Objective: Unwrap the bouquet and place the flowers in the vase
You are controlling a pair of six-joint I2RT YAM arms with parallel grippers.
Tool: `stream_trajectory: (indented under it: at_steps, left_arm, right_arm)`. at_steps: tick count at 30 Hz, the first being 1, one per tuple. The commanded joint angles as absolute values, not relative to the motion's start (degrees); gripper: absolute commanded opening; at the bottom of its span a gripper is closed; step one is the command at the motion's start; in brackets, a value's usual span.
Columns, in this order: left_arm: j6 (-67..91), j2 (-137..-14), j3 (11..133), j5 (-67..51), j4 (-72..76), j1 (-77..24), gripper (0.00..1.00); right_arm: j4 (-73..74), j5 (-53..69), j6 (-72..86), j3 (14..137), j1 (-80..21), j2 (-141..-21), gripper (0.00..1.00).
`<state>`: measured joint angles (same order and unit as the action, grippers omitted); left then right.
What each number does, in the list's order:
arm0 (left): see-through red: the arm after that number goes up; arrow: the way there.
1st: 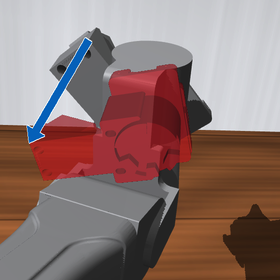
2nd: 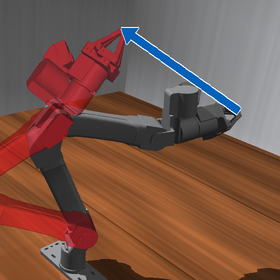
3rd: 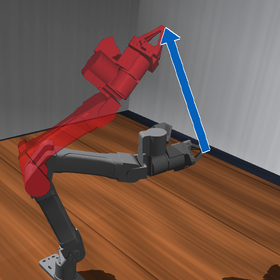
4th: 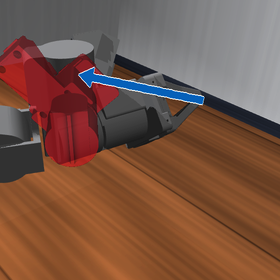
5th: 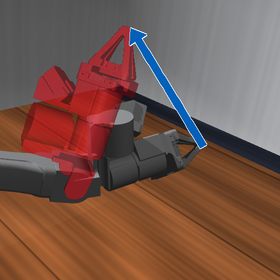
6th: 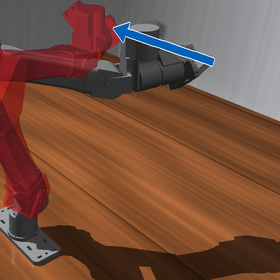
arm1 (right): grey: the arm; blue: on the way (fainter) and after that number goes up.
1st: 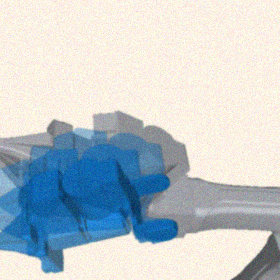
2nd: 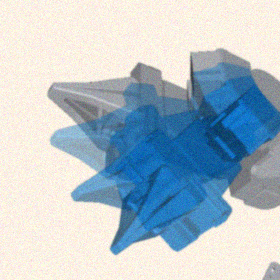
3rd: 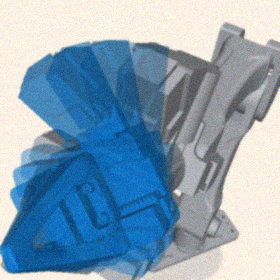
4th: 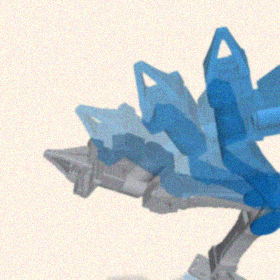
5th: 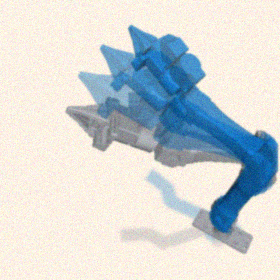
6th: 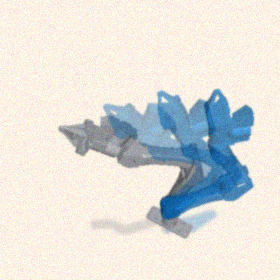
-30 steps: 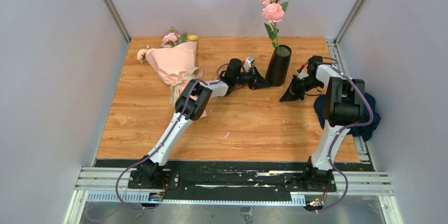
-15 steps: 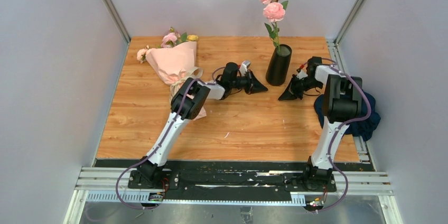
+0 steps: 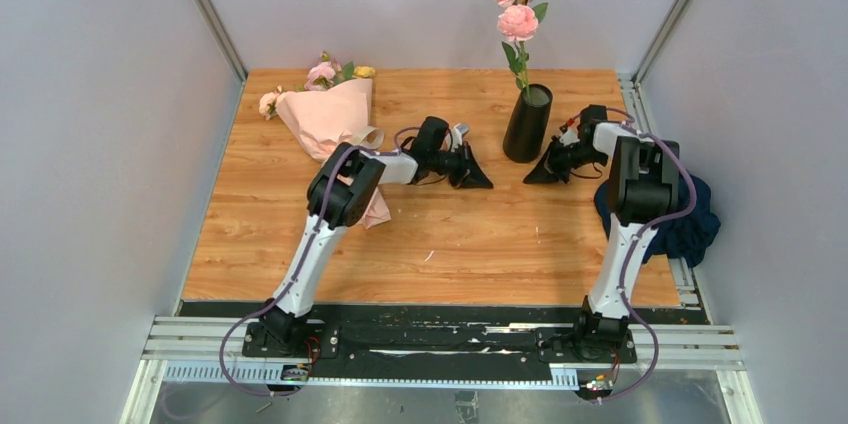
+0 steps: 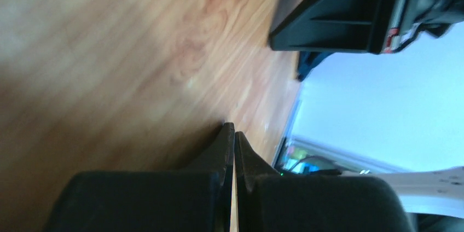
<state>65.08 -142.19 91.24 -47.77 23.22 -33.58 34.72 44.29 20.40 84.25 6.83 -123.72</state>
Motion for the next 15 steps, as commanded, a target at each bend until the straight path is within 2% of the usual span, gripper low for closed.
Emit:
stream_trajectory:
  at_steps: [1,4,5,9,10,11,13,15]
  left_arm:
    - [34.0,-131.4,96.8,-38.4,-17.1,-33.6,0.0]
    - [22.0,-124.7,97.7,-28.8,-31.2,-33.4,0.01]
    - [20.5,-121.7,96.4,-26.7,-32.7,-32.9,0.06]
    - [19.1,-111.1,90.8,-20.4,-35.3,-30.7,0.37]
    - [19.4,-109.1,90.0,-18.6,-35.4,-30.2,0.48]
    - [19.7,-106.9,88.4,-16.9,-35.2,-29.5,0.58]
    - [20.2,-103.1,85.6,-11.5,-35.2,-27.5,0.78]
    - [20.7,-100.5,83.3,-5.7,-35.8,-25.3,0.9]
  right_arm:
    - [35.0,36.9,20.6,76.8,7.0,-114.4,0.0]
    - [34.5,30.5,20.1,70.8,5.6,-103.8,0.0]
    - [34.4,28.2,20.1,68.2,4.8,-100.0,0.0]
    - [34.8,19.0,20.0,63.6,-2.6,-86.8,0.0]
    - [35.0,16.0,19.5,63.3,-5.4,-85.2,0.02]
    - [35.4,13.3,18.8,63.5,-8.3,-83.1,0.07]
    - [35.8,9.5,16.8,64.9,-14.3,-80.6,0.22]
    - [35.8,7.5,14.4,67.4,-19.9,-80.6,0.43]
